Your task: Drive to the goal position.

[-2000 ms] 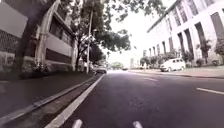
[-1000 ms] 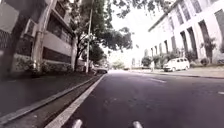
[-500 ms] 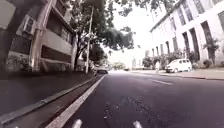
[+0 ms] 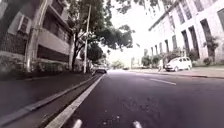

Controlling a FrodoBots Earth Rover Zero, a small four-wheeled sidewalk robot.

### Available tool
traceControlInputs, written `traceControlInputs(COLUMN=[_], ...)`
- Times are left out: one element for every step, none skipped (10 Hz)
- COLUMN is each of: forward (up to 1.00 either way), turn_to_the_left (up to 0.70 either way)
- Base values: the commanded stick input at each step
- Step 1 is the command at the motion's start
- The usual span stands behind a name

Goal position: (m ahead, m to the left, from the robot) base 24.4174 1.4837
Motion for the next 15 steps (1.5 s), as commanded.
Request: traceControlInputs(forward=[0.70,0.70,0.70,0.70,0.70,0.70,0.70,0.70,0.70,0.70,0.70,0.70,0.70,0.70,0.70], turn_to_the_left=[0.00,0.00,0.00,0.00,0.00,0.00,0.00,0.00,0.00,0.00,0.00,0.00,0.00,0.00,0.00])
